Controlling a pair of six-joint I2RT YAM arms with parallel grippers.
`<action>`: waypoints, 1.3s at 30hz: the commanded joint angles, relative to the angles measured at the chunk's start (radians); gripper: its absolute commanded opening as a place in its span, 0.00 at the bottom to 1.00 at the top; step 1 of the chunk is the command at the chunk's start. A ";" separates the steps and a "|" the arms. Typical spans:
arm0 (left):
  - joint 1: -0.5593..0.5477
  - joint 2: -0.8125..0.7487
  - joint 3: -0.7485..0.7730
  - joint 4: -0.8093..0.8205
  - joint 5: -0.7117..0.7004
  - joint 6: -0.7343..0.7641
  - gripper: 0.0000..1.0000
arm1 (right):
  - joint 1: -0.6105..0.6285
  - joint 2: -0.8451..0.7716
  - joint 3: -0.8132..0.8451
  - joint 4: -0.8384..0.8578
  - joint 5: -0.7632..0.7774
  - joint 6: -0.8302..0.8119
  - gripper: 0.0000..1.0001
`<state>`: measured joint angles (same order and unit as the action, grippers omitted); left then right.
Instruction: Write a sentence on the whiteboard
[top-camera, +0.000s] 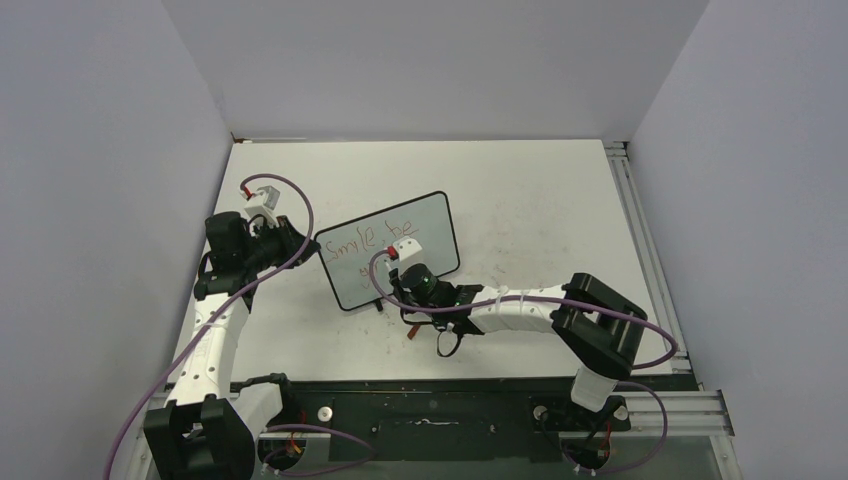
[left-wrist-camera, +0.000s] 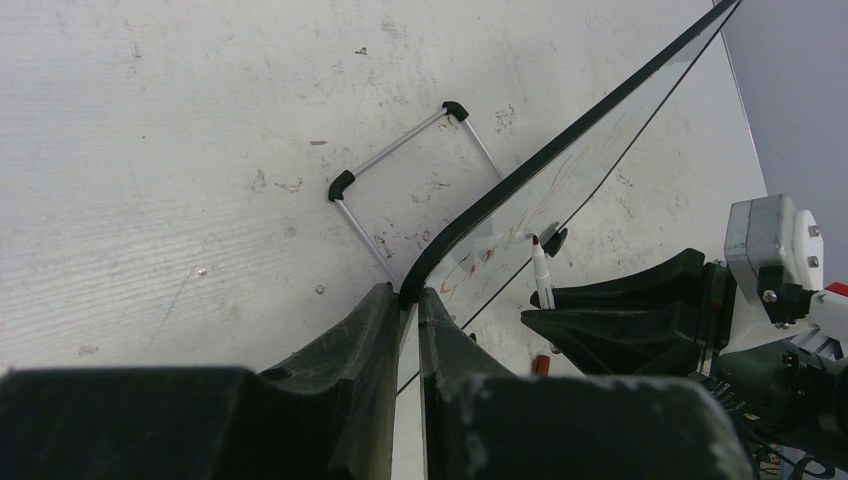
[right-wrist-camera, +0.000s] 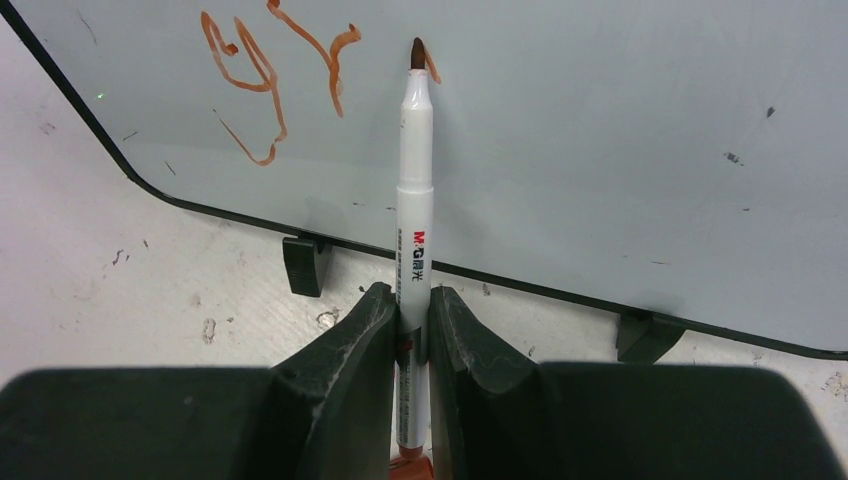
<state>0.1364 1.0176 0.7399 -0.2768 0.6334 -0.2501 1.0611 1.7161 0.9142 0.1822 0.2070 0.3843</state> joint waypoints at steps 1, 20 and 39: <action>-0.017 0.009 0.016 -0.018 0.020 0.006 0.09 | -0.008 0.024 0.044 0.030 -0.009 -0.010 0.05; -0.018 0.006 0.016 -0.018 0.020 0.006 0.09 | 0.016 0.050 0.033 -0.006 -0.027 0.008 0.05; -0.018 0.004 0.015 -0.019 0.018 0.006 0.09 | 0.015 0.050 0.023 -0.046 -0.002 0.045 0.05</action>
<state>0.1364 1.0176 0.7399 -0.2768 0.6334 -0.2501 1.0798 1.7638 0.9276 0.1410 0.1745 0.4129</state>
